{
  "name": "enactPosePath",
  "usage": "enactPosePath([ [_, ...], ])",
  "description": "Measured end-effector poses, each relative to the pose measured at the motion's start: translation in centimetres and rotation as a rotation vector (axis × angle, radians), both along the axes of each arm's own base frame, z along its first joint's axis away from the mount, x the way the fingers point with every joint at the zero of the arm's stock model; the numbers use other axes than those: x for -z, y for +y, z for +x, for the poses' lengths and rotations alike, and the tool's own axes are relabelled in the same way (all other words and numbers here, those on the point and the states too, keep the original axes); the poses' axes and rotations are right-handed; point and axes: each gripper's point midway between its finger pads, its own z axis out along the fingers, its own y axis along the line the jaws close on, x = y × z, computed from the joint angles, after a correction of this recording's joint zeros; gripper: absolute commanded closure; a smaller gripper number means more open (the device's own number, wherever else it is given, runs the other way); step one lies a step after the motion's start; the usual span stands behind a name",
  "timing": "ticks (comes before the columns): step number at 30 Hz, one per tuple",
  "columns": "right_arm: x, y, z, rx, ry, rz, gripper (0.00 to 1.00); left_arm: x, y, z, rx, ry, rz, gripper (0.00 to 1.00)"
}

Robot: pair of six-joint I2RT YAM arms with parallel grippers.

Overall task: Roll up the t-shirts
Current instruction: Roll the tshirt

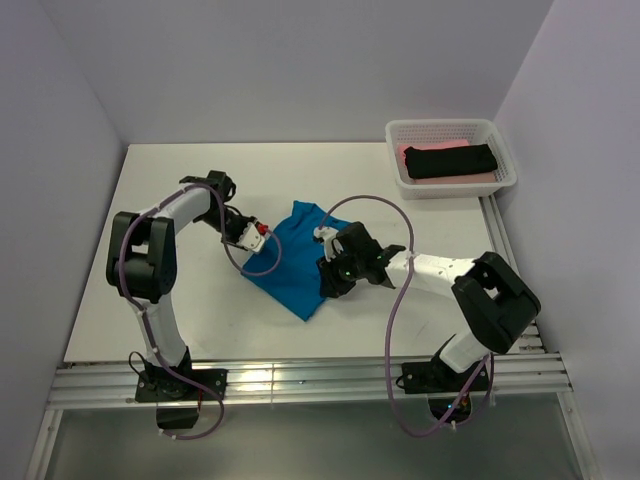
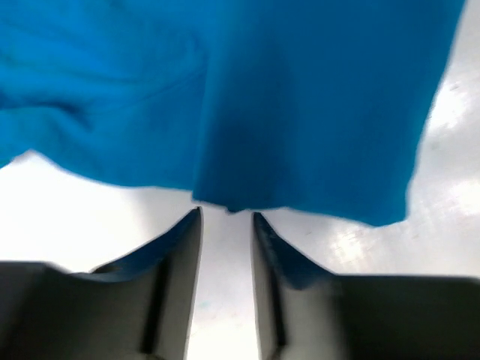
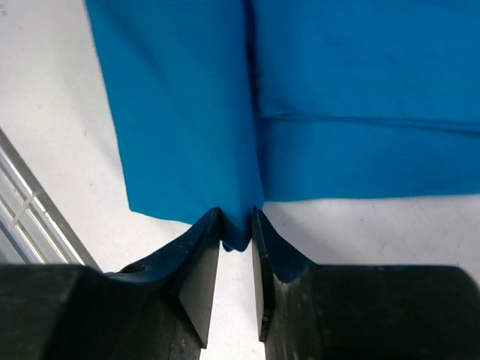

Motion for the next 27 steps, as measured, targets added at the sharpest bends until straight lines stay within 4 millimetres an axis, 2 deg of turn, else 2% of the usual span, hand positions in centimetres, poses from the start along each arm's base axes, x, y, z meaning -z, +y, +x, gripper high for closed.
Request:
enactPosePath([
  [2, 0.2, -0.5, 0.2, 0.024, 0.004, -0.019, 0.67, -0.3, 0.0, 0.8, -0.015, -0.021, -0.002, 0.49],
  [4, 0.4, -0.8, 0.3, 0.040, 0.005, -0.037, 0.67, -0.6, 0.0, 1.3, -0.025, -0.035, -0.006, 0.45],
  [5, 0.4, -0.9, 0.3, 0.045, 0.003, -0.043, 0.67, -0.8, -0.1, 1.6, -0.032, -0.039, -0.008, 0.37],
  [6, 0.4, -1.1, 0.3, 0.055, 0.002, -0.052, 0.67, -1.1, -0.2, 1.9, -0.036, -0.046, -0.011, 0.35],
  [14, -0.3, -2.6, 1.7, 0.173, -0.038, -0.112, 0.63, -1.8, -0.4, 3.3, -0.104, -0.062, -0.027, 0.33],
  [19, -2.9, -3.0, 2.9, 0.242, -0.118, -0.079, 0.61, -3.6, -0.4, 4.1, -0.150, -0.109, -0.062, 0.34],
  [23, -5.1, -2.7, 3.5, 0.277, -0.161, -0.021, 0.68, -5.7, 0.2, 4.3, -0.209, -0.119, -0.116, 0.36],
  [25, -5.9, -2.3, 3.4, 0.291, -0.161, 0.027, 0.76, -6.9, 0.8, 4.3, -0.256, -0.102, -0.155, 0.38],
  [27, -6.5, -1.7, 3.1, 0.304, -0.145, 0.090, 0.80, -7.9, 1.5, 4.2, -0.295, -0.082, -0.195, 0.40],
])
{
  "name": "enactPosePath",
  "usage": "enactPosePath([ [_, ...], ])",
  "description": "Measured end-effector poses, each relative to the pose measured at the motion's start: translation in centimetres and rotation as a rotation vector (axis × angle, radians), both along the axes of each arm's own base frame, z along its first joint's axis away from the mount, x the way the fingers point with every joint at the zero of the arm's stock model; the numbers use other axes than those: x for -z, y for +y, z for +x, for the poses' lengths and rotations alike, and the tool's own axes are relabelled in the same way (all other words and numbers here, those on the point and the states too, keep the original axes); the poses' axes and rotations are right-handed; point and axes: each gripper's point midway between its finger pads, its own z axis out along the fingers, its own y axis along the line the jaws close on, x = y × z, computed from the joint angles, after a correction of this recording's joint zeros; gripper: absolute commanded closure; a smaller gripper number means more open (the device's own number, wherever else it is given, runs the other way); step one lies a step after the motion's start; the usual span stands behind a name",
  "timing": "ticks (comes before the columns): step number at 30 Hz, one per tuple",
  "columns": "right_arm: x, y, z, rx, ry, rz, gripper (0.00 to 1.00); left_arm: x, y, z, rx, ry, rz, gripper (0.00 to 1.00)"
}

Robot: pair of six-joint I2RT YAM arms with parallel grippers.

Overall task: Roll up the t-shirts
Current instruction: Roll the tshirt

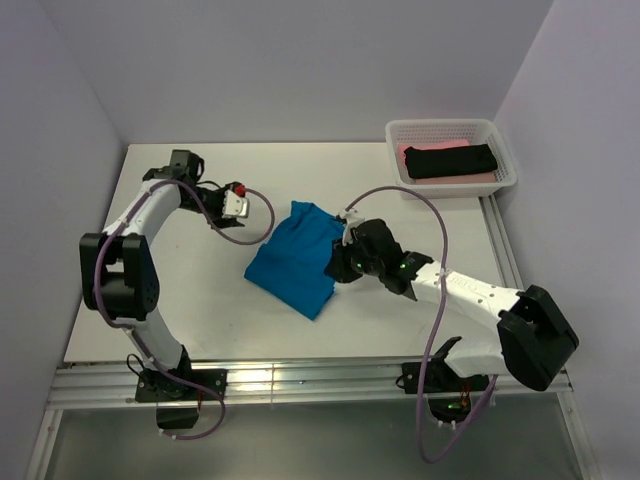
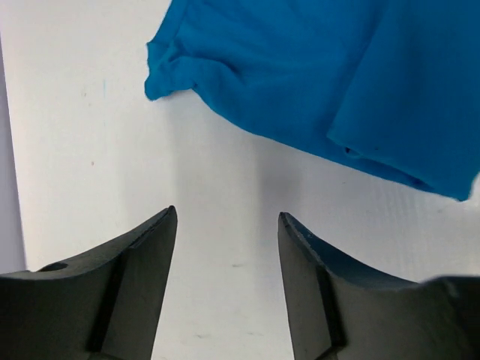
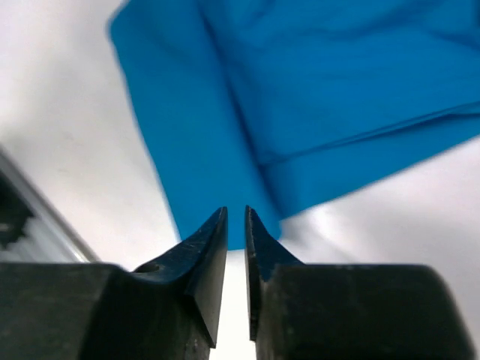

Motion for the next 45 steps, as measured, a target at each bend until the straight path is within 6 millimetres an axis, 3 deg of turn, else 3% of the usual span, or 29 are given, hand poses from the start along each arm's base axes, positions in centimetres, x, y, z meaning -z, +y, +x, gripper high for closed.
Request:
enactPosePath([
  [4, 0.1, 1.2, -1.2, 0.015, 0.041, 0.145, 0.86, -2.1, 0.8, -1.3, -0.051, 0.048, -0.099, 0.43],
  [10, 1.1, 3.4, -1.8, 0.053, 0.117, 0.312, 0.94, -3.4, -1.3, -5.7, -0.019, 0.177, -0.251, 0.52],
  [13, 1.1, 5.0, -1.4, 0.072, 0.140, 0.402, 0.95, -2.9, -2.3, -7.2, 0.024, 0.273, -0.284, 0.57],
  [17, 1.5, 7.1, -1.3, 0.088, 0.163, 0.479, 0.96, -1.2, -3.2, -7.8, 0.062, 0.402, -0.313, 0.78],
  [22, 2.9, 8.6, -1.0, 0.133, 0.196, 0.507, 0.97, 1.8, -3.9, -9.0, 0.067, 0.558, -0.300, 0.83],
  [27, 3.3, 8.5, 0.4, 0.203, 0.186, 0.514, 0.96, 2.4, -4.4, -7.9, 0.017, 0.598, -0.284, 0.93],
  [31, 4.4, 8.4, 1.2, 0.255, 0.204, 0.511, 0.96, 4.4, -5.1, -6.1, -0.098, 0.622, -0.227, 0.94],
  [38, 6.3, 8.2, 2.3, 0.331, 0.246, 0.483, 0.95, 6.6, -6.8, -5.1, -0.200, 0.617, -0.110, 0.96],
  [45, 6.6, 8.0, 3.0, 0.376, 0.266, 0.482, 0.94, 7.8, -6.3, -3.5, -0.333, 0.616, -0.049, 1.00],
])
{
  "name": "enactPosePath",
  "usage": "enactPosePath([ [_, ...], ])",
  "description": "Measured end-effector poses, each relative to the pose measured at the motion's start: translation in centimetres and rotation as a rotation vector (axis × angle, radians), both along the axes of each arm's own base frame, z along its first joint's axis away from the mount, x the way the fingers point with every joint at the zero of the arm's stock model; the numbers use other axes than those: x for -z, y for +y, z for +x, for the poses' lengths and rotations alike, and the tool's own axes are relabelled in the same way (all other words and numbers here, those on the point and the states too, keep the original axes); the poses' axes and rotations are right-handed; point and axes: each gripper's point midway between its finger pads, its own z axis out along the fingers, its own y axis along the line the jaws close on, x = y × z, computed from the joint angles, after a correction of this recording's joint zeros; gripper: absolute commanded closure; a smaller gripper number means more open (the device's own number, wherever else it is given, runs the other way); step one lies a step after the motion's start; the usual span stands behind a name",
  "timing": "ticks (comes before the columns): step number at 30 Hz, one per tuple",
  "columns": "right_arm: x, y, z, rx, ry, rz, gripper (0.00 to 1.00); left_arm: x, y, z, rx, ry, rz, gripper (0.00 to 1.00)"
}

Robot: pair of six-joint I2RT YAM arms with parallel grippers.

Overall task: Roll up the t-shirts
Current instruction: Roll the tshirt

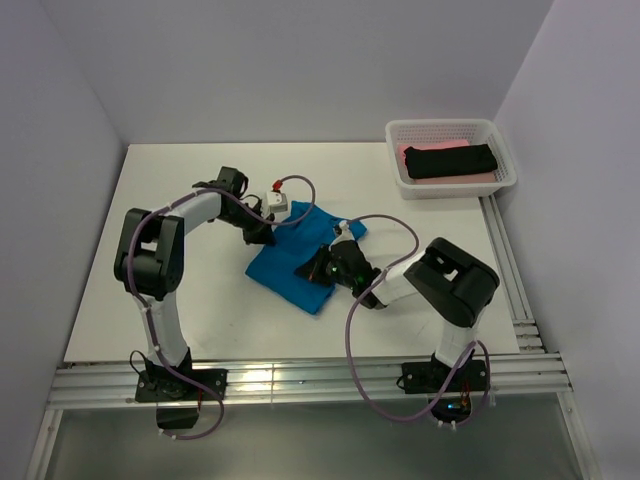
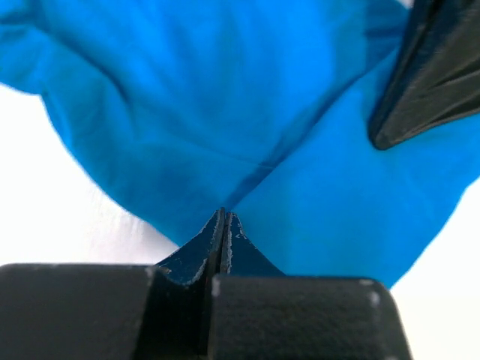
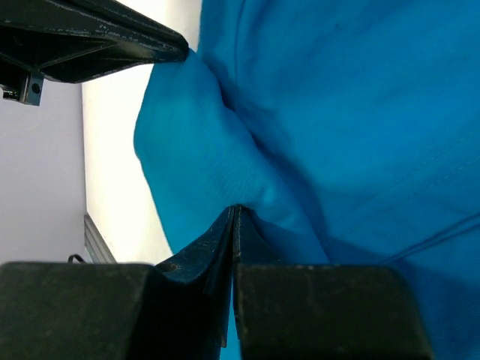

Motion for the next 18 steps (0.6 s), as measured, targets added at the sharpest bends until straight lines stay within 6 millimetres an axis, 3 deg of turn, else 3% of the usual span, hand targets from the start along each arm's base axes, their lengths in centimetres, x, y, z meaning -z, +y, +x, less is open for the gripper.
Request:
enactPosePath([
  [6, 0.1, -0.2, 0.4, 0.003, 0.001, -0.018, 0.85, 0.3, 0.0, 1.6, -0.068, -0.032, 0.040, 0.98],
  [9, -1.0, -0.3, 0.5, -0.019, -0.030, -0.059, 0.83, -0.1, 0.2, 2.2, -0.110, -0.033, 0.061, 0.94],
  [13, -5.7, -0.7, 1.4, -0.032, -0.148, -0.091, 0.80, -2.2, 0.7, 3.9, -0.177, -0.097, 0.086, 0.87],
  [16, -9.8, -1.5, 1.7, -0.028, -0.259, -0.104, 0.79, -5.4, 1.3, 5.0, -0.229, -0.182, 0.091, 0.80],
  [18, -12.0, -2.4, 1.6, -0.025, -0.321, -0.123, 0.73, -7.9, 1.7, 5.5, -0.269, -0.243, 0.084, 0.77],
])
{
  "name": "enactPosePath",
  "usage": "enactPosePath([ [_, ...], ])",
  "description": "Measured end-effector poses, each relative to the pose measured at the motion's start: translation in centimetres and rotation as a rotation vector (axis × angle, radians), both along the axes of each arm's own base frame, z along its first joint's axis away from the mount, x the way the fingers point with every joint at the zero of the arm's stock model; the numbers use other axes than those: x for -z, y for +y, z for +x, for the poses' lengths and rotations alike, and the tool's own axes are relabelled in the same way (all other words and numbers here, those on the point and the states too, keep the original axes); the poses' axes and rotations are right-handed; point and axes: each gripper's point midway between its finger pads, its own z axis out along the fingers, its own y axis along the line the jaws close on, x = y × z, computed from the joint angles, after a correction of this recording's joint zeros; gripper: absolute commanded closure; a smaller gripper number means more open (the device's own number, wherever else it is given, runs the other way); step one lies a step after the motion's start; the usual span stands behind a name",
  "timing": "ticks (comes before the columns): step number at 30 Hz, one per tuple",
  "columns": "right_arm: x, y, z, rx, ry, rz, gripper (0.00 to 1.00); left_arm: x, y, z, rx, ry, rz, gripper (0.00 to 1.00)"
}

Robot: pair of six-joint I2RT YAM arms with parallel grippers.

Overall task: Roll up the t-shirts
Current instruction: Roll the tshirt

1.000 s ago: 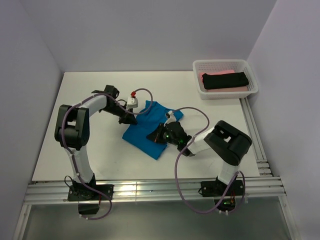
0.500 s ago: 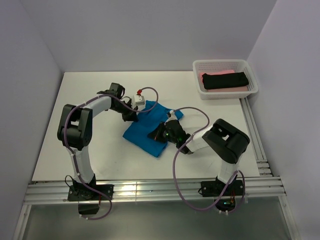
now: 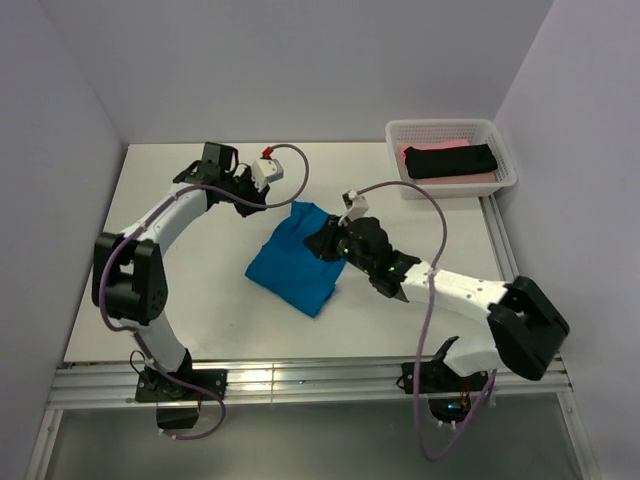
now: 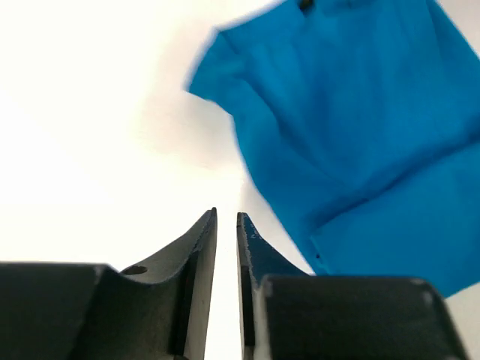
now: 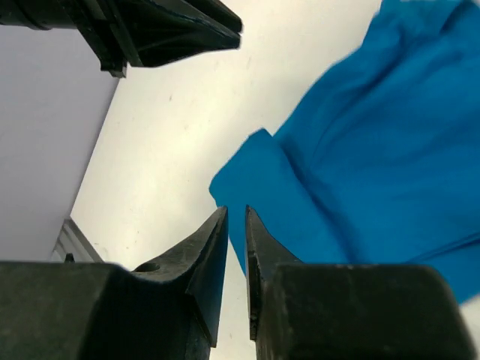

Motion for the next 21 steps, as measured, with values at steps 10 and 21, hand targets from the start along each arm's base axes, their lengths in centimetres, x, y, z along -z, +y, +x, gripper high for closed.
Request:
enactPosePath([
  [10, -5.1, -5.1, -3.5, 0.015, -0.182, -0.074, 0.61, -10.9, 4.5, -1.6, -0.240, -0.348, -0.084, 0.50],
  [21, -8.4, -8.9, -7.2, 0.044, -0.324, -0.022, 0.01, -20.1, 9.7, -6.0, -0.482, -0.583, -0.285, 0.00],
])
